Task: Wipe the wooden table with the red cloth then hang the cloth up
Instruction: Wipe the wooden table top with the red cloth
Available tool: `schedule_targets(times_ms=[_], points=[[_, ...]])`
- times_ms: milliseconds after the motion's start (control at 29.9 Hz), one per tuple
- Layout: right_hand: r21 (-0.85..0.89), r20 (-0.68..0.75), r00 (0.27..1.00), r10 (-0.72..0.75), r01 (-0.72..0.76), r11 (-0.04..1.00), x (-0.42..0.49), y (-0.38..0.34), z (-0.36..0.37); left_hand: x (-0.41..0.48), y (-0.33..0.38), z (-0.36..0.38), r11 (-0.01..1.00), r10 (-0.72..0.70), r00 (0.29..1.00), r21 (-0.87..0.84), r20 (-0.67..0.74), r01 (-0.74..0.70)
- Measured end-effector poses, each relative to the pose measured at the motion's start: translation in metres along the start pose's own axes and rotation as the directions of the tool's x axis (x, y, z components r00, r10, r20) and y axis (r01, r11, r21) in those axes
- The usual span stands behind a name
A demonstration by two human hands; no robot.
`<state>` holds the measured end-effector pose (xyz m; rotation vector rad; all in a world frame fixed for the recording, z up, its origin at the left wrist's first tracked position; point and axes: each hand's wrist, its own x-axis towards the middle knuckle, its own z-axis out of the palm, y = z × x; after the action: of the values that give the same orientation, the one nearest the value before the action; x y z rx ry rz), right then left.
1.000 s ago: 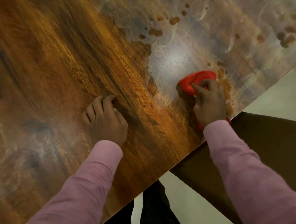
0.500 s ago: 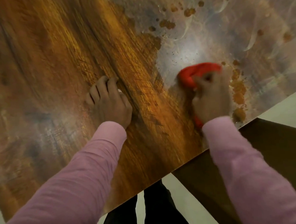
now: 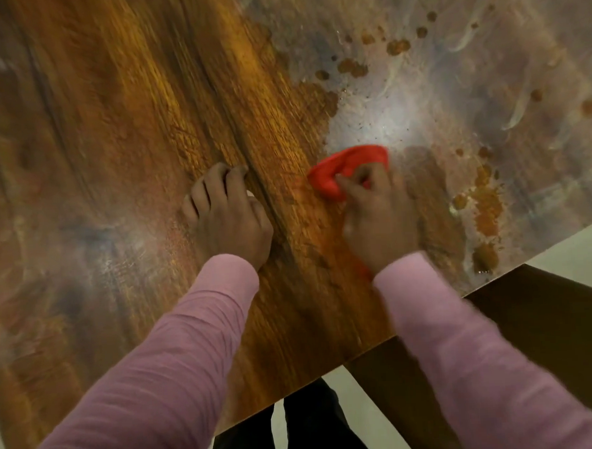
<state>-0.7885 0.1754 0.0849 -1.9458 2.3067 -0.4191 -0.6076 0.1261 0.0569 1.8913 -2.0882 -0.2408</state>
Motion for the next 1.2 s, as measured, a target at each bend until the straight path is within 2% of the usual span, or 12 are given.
schedule_targets(times_ms=[100, 201, 334, 435, 501, 635, 769, 869, 1003, 1070, 1136, 1203], points=[[-0.030, -0.051, 0.970, 0.238, -0.239, 0.970, 0.047, 0.040, -0.008, -0.001, 0.000, 0.000, 1.000, 0.002, 1.000, -0.006, -0.004, -0.002], [0.020, -0.058, 0.944, 0.325, -0.325, 0.946, 0.066, 0.034, -0.006, 0.000, 0.001, 0.000, 1.000, -0.012, 1.000, -0.006, -0.007, 0.012], [0.045, -0.020, 0.997, 0.080, -0.079, 0.996, 0.037, -0.022, 0.009, 0.000, 0.003, -0.001, 1.000, -0.023, 1.000, 0.002, 0.020, 0.023], [0.081, 0.021, 0.991, -0.133, 0.131, 0.988, 0.016, -0.046, 0.013, 0.000, 0.001, -0.001, 1.000, -0.021, 0.999, 0.009, 0.029, 0.021], [0.078, 0.012, 0.984, -0.177, 0.175, 0.981, 0.020, -0.034, 0.012, 0.001, -0.001, 0.000, 1.000, -0.018, 0.999, 0.014, 0.030, 0.017], [-0.027, -0.056, 0.997, 0.062, -0.063, 0.998, 0.057, 0.019, 0.004, -0.001, -0.002, 0.003, 1.000, -0.008, 1.000, -0.004, 0.006, 0.008], [0.027, -0.069, 0.944, 0.323, -0.322, 0.946, 0.105, 0.041, -0.003, 0.000, -0.002, 0.004, 1.000, -0.025, 1.000, -0.001, -0.006, 0.025], [0.057, -0.015, 0.971, 0.240, -0.239, 0.969, 0.108, 0.008, 0.005, 0.002, 0.001, 0.002, 0.999, -0.032, 0.999, -0.014, 0.014, 0.033], [0.053, 0.043, 0.990, -0.131, 0.129, 0.990, 0.072, -0.045, 0.018, 0.007, 0.000, -0.002, 0.999, -0.041, 0.999, -0.018, 0.036, 0.042], [0.052, 0.053, 0.979, -0.199, 0.196, 0.979, 0.066, -0.041, 0.018, 0.022, -0.002, -0.005, 0.999, -0.032, 0.999, -0.042, 0.041, 0.033], [0.005, 0.032, 0.993, -0.109, 0.109, 0.994, 0.080, -0.020, 0.014, 0.048, -0.006, -0.006, 0.997, -0.014, 1.000, -0.082, 0.019, 0.015], [-0.037, -0.031, 0.996, 0.084, -0.085, 0.996, 0.108, 0.007, 0.011, 0.077, -0.011, -0.007, 0.995, 0.002, 1.000, -0.104, -0.005, -0.002]])
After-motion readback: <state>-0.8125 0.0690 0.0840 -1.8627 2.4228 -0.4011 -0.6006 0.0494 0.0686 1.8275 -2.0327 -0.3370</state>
